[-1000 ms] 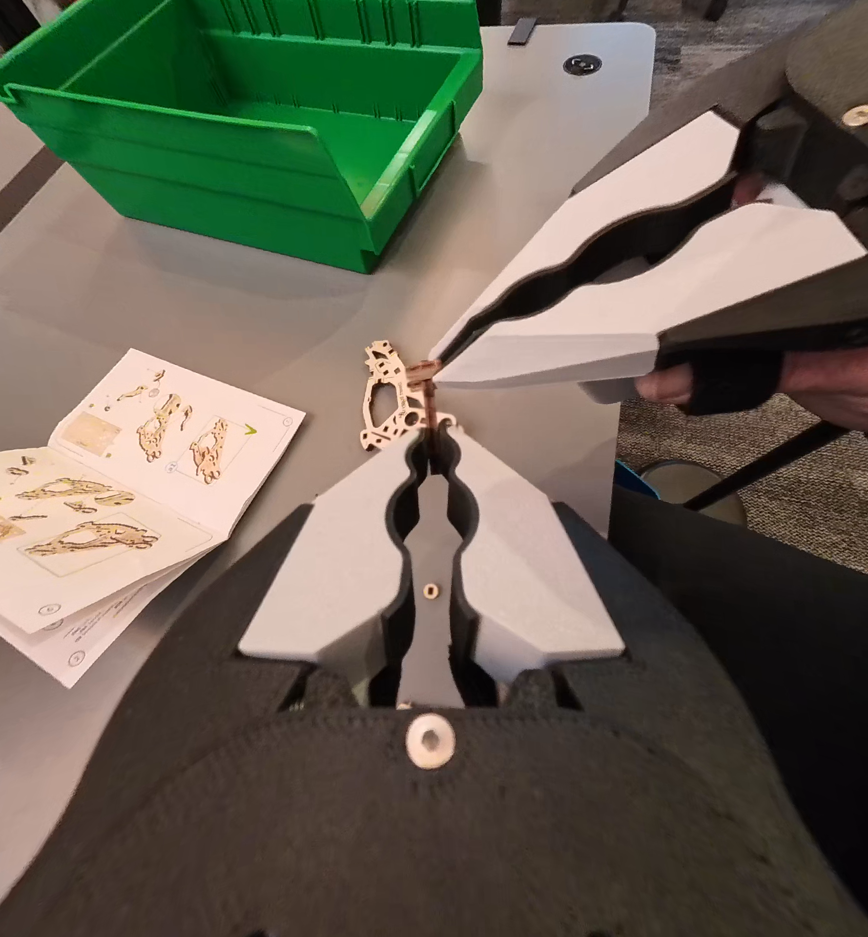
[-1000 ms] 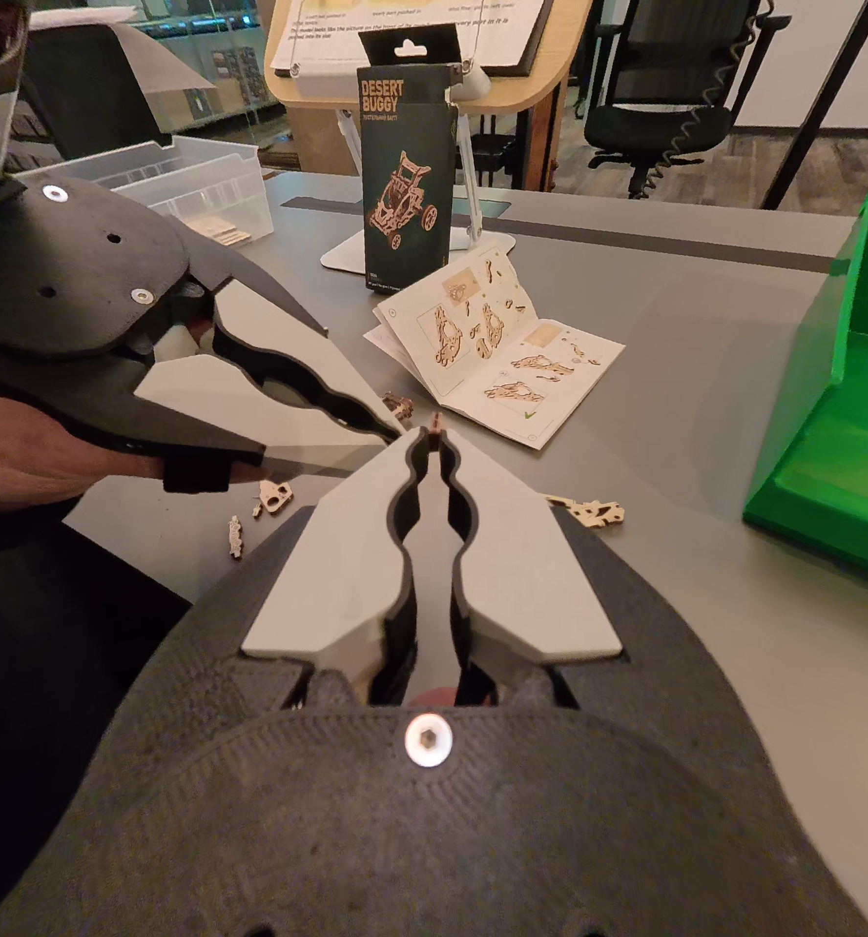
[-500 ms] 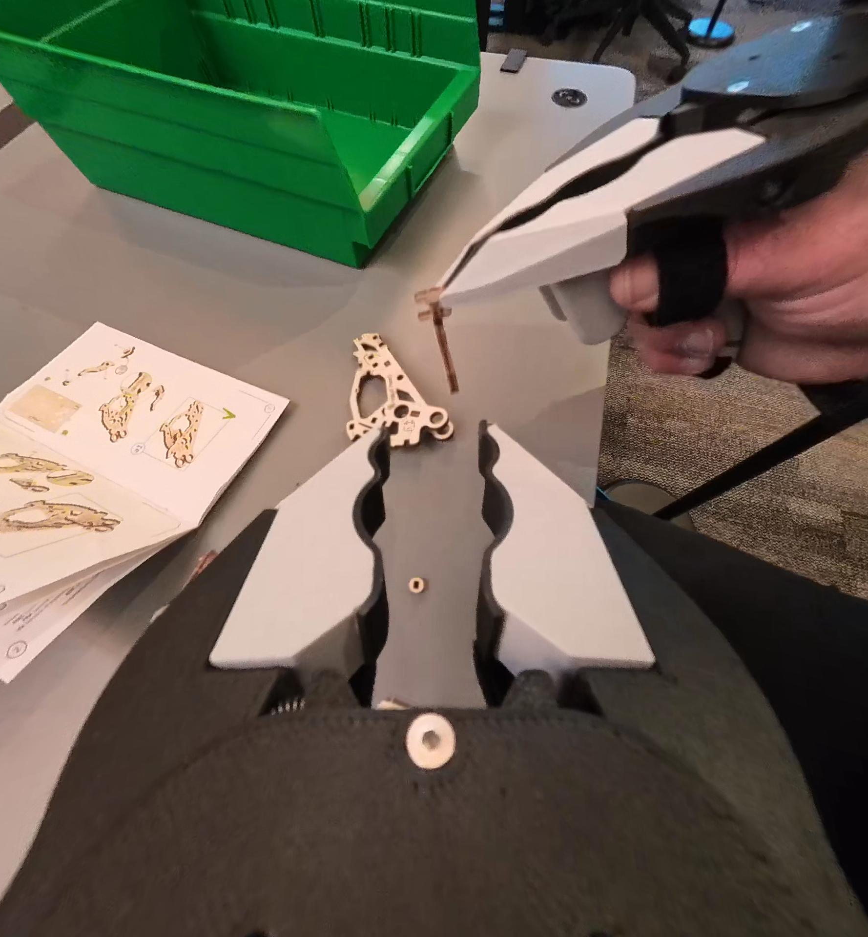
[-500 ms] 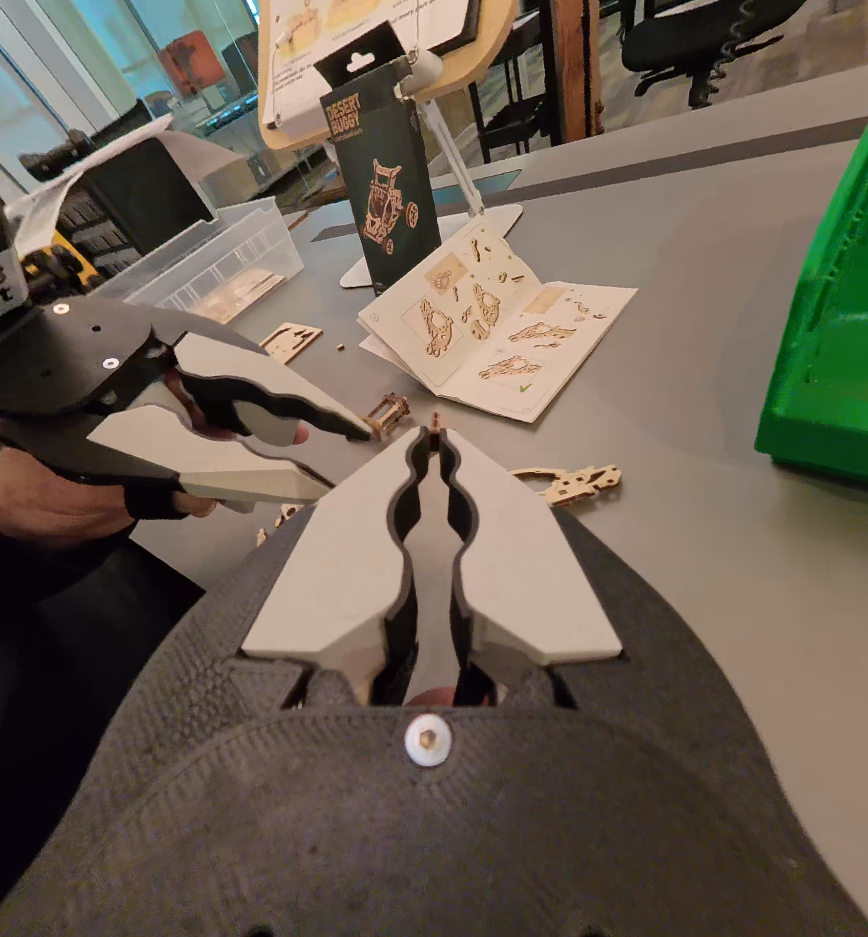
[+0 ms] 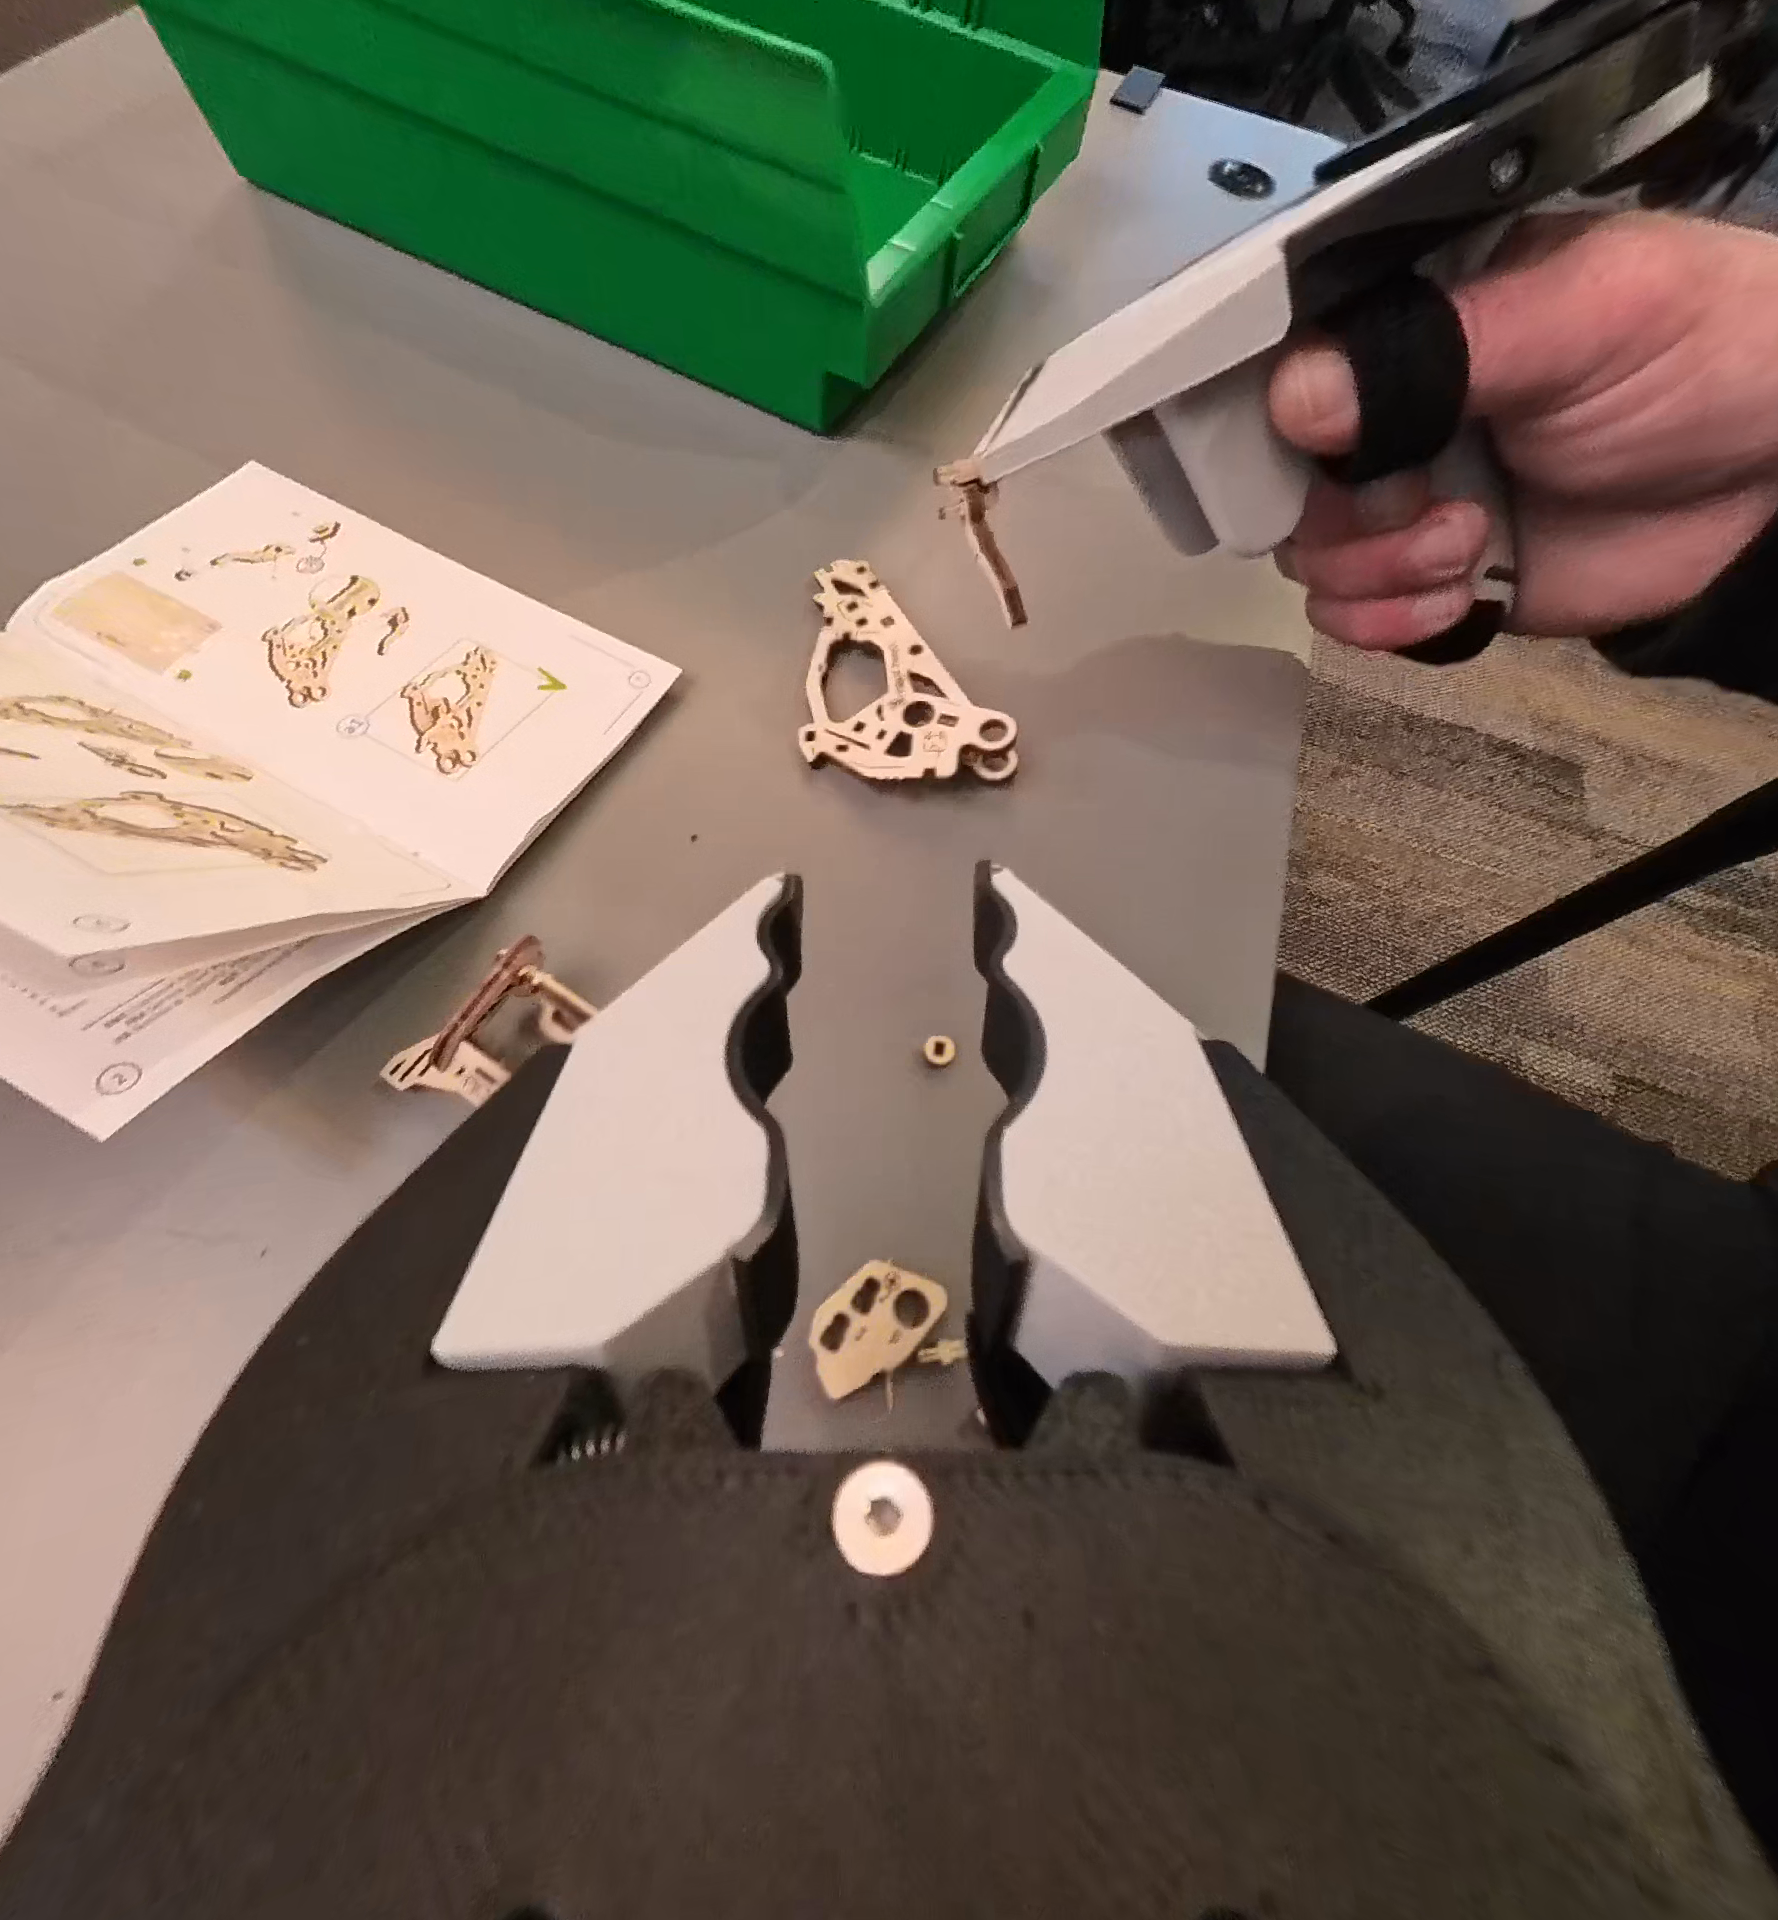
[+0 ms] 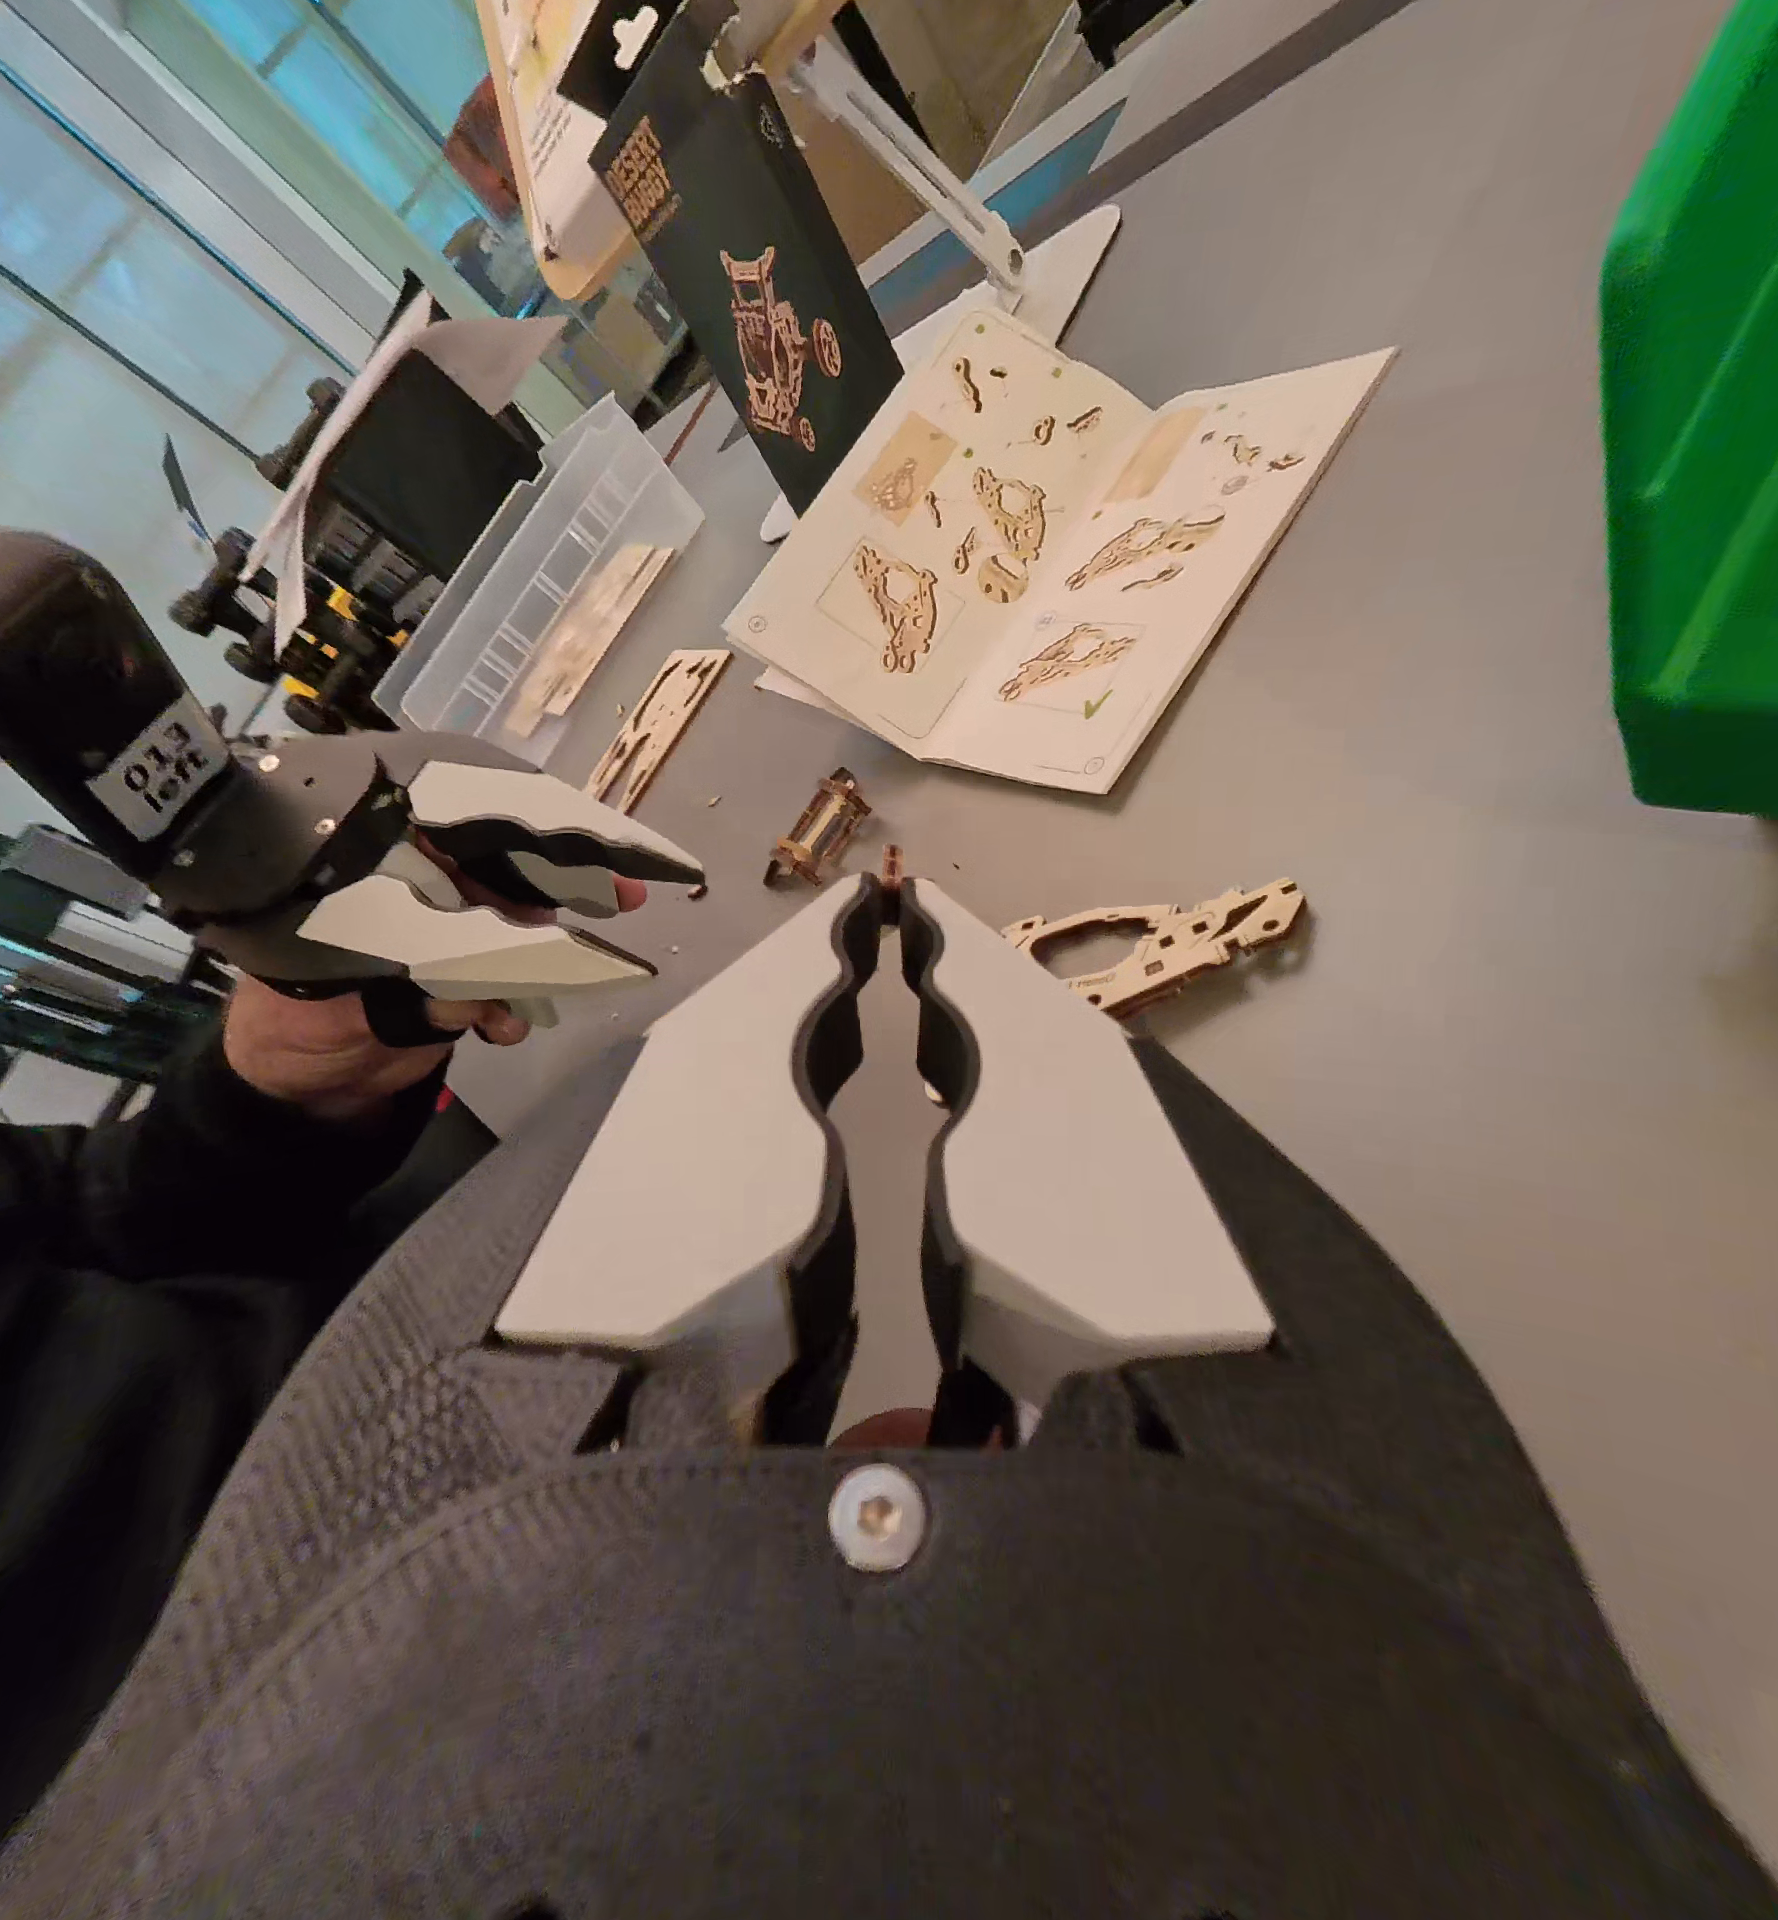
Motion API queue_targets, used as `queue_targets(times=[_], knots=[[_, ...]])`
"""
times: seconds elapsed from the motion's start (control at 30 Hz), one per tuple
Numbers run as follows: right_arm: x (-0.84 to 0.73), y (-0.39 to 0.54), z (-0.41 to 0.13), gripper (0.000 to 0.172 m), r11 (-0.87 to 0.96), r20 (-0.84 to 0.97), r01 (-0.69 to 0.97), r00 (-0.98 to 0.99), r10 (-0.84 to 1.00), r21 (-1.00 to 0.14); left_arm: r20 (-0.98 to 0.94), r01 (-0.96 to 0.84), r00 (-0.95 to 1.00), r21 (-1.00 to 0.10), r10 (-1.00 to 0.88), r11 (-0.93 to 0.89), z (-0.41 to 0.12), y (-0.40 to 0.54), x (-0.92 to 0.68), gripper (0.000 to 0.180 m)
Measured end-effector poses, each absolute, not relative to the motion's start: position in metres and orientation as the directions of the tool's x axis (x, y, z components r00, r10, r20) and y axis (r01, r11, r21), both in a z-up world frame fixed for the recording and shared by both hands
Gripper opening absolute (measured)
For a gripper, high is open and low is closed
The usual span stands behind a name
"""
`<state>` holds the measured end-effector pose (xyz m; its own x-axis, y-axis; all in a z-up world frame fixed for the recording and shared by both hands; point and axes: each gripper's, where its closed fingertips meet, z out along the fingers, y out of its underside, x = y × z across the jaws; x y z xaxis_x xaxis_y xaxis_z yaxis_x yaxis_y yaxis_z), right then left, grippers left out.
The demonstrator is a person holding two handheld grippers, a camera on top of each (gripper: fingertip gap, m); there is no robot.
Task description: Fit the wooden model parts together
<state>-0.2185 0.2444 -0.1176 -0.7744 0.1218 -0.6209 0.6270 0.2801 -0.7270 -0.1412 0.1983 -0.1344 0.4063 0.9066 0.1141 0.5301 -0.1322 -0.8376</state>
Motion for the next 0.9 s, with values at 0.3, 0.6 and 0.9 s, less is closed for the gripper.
queue_targets(times=[0.3,0.6,0.9], knots=[[-0.226,0.236,-0.113,0.001,0.296,-0.598,0.615,-0.786,0.156,-0.731,0.128,0.520,0.391,-0.848,0.911,-0.104,-0.135,0.173,-0.133,0.029],[-0.220,0.231,-0.101,0.001,0.259,-0.592,0.611,-0.791,0.156,-0.748,0.111,0.494,0.376,-0.864,0.920,-0.097,-0.138,0.153,-0.128,0.028],[-0.222,0.234,-0.095,0.001,0.184,-0.628,0.648,-0.762,0.157,-0.739,0.060,0.412,0.432,-0.901,0.900,-0.137,-0.128,0.153,-0.134,0.027]])
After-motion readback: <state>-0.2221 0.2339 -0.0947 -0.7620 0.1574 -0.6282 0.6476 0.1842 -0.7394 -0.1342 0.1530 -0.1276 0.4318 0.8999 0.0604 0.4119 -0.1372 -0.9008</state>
